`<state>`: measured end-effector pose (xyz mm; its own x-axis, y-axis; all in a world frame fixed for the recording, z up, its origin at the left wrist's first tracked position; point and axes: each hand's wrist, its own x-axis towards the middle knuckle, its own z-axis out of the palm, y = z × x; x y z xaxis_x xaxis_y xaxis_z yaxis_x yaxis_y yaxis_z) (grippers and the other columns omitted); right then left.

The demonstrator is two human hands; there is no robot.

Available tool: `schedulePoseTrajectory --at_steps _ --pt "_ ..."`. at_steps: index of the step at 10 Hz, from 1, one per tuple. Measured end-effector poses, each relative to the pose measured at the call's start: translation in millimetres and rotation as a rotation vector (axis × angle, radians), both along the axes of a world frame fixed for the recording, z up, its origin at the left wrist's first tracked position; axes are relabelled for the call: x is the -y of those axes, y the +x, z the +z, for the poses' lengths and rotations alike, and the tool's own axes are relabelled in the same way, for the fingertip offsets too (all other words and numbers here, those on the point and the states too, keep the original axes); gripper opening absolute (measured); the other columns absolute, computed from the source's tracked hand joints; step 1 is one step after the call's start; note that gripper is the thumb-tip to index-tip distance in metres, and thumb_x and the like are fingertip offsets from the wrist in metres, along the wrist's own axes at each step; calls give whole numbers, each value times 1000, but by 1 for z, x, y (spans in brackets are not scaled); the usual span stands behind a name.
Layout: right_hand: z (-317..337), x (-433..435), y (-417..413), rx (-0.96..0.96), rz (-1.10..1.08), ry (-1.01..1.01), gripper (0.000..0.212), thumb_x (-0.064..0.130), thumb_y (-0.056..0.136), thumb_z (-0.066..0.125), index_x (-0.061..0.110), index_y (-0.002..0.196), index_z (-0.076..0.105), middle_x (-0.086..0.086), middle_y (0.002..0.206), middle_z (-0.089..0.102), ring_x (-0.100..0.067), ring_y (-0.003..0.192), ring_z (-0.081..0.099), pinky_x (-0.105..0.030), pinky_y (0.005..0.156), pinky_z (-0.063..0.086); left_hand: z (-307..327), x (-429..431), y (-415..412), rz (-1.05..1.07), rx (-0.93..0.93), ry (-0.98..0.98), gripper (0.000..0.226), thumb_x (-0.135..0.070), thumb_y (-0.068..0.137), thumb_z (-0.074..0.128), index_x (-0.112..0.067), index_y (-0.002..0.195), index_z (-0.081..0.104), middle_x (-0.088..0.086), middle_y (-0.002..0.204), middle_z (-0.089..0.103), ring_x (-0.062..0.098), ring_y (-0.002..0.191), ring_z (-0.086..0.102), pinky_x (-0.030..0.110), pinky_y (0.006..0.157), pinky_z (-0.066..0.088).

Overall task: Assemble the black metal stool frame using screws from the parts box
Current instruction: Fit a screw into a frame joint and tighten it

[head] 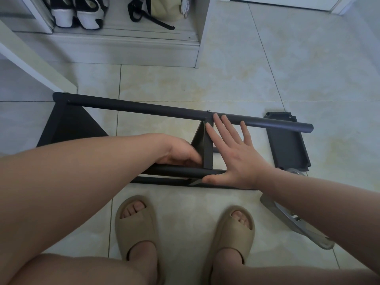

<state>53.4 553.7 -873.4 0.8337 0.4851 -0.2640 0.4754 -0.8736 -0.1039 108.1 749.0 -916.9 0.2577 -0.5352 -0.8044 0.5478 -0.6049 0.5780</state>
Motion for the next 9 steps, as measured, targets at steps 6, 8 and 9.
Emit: schedulePoseTrajectory --at_steps 6,8,9 --pt "0 1 0 1 0 14 126 96 70 31 22 161 -14 -2 167 -25 -19 152 -27 -59 122 -9 1 -5 2 2 -118 -78 23 -13 92 56 -5 103 74 14 103 74 33 108 63 47 110 44" --pt "0 0 0 -5 1 17 125 96 70 31 22 161 -14 -2 167 -25 -18 152 -27 -59 122 -10 -1 0 0 -11 11 -3 14 -17 93 61 -9 91 73 6 82 72 27 88 63 40 93 49" --pt "0 1 1 -5 0 14 126 96 70 30 22 160 -15 -2 167 -25 -18 152 -27 -59 122 -10 1 -1 0 -33 -27 -27 17 -15 93 59 -10 90 75 7 87 75 27 92 67 42 102 48"
